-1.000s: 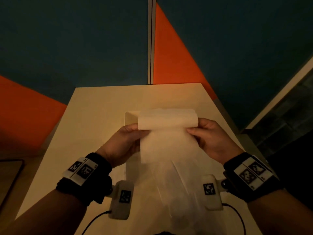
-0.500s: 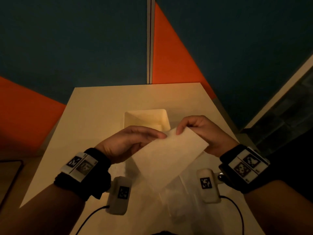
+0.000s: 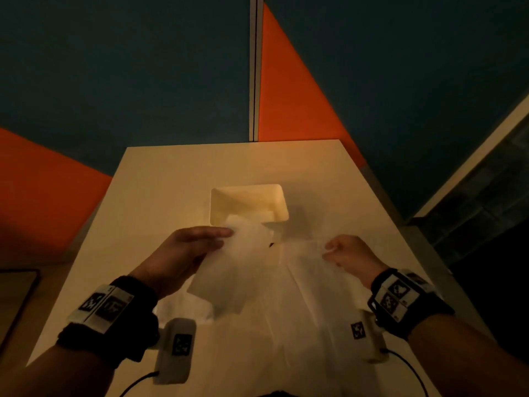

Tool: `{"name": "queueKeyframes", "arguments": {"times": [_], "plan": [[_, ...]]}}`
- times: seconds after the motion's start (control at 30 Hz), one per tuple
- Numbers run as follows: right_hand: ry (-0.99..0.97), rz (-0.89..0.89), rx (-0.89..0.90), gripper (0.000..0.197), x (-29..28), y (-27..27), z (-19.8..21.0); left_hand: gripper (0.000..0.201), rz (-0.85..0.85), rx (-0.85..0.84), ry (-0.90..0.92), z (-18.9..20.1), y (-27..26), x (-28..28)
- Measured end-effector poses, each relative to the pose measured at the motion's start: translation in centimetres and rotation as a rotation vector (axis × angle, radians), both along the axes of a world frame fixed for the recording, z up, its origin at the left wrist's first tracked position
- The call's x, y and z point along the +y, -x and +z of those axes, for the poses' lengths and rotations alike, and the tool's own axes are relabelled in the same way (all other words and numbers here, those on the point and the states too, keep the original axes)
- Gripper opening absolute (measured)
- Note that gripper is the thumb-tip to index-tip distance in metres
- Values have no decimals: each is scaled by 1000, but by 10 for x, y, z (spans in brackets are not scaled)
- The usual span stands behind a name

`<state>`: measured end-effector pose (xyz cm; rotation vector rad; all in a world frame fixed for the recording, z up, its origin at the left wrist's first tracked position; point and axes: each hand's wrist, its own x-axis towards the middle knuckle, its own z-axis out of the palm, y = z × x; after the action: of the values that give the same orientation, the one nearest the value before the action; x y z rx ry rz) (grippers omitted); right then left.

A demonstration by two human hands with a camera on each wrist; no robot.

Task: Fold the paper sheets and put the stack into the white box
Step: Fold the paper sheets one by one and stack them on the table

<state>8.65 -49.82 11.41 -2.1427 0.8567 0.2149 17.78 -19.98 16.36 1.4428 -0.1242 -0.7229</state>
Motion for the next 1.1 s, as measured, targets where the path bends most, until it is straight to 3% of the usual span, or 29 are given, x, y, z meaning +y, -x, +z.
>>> {"name": "queueKeyframes", "arguments": {"times": [0.13, 0.27, 0.33, 0.5, 0.8, 0.87, 0.93, 1.03, 1.1], "plan": [[168, 112, 242, 55, -7, 17, -35, 22, 99, 53, -180, -21, 2, 23], [209, 92, 258, 75, -1, 22, -47, 21, 172, 94, -316, -45, 5, 39], [233, 92, 262, 81, 0, 22, -51, 25, 169, 20, -457, -54, 5, 46], [203, 101, 253, 68, 3, 23, -51, 29, 124, -197, -694, -62, 6, 56], [209, 150, 226, 58, -3, 25, -62, 33, 247, -338, -712, -73, 7, 63], [203, 182, 209, 46, -3, 26, -61, 33, 234, -355, -749, -75, 7, 63], [203, 189, 157, 23, -5, 25, -55, 33, 187, -390, -798, -76, 6, 63], [171, 210, 25, 29, -4, 19, -31, 36, 82, -548, -1000, -74, 4, 63], [106, 257, -84, 22, 1, 14, -6, 39, 30, -668, -1095, -66, 4, 56]]}}
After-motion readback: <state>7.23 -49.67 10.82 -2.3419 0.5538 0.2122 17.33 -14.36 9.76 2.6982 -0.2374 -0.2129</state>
